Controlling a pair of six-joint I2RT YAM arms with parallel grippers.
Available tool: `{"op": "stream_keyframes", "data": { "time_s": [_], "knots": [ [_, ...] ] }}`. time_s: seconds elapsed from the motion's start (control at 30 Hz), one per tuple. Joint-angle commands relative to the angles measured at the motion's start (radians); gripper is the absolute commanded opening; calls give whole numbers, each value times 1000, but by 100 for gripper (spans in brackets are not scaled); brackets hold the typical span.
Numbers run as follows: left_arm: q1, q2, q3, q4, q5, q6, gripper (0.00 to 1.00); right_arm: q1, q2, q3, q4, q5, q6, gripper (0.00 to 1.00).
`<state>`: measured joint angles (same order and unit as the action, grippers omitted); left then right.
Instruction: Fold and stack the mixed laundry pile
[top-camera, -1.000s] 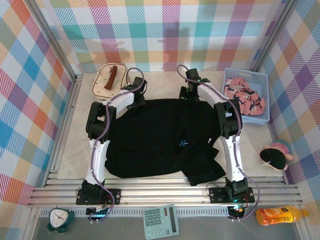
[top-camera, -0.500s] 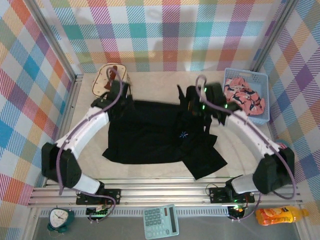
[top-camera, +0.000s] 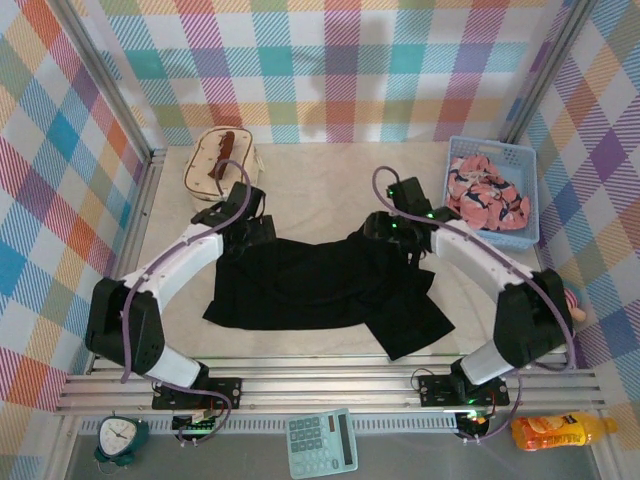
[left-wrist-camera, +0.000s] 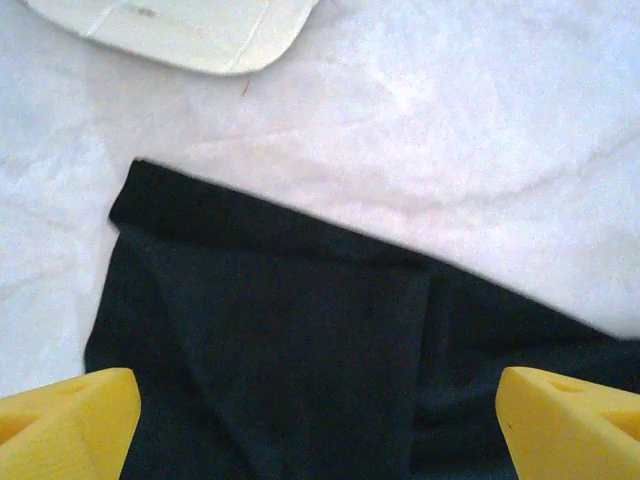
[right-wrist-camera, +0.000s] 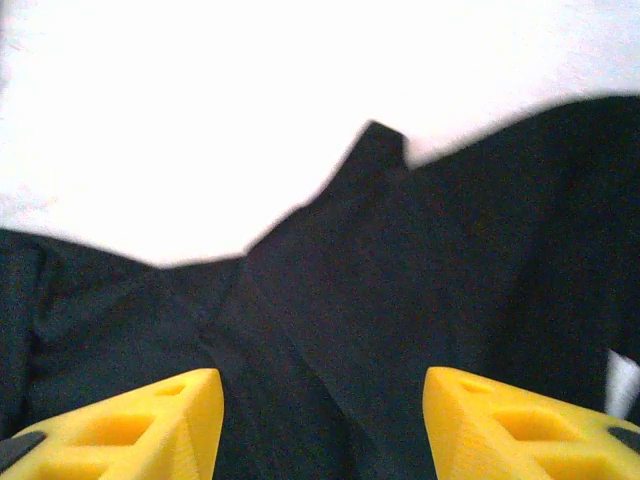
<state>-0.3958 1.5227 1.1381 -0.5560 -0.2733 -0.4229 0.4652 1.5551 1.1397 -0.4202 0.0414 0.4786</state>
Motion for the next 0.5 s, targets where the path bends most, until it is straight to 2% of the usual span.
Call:
{"op": "stream_keyframes", "data": {
  "time_s": [0.0,0.17,0.33,0.37,0.4,0.47],
  "knots": [
    [6,76,0,39,-31,-37,92,69,89,12,52,-19,-11,57],
    [12,155,-60,64,-26,-79,91,160,227,94,43,55,-30,63],
    [17,179,-125,100,26,-116,86,182,366,202,-54,225,-54,65],
    [15,182,-136,110,50,-127,85,182,386,215,-66,243,-61,63],
    [10,185,-144,113,67,-137,83,181,399,226,-75,257,-64,56],
    [-7,180,-151,111,90,-154,82,181,408,242,-91,293,-69,34]
  ]
}}
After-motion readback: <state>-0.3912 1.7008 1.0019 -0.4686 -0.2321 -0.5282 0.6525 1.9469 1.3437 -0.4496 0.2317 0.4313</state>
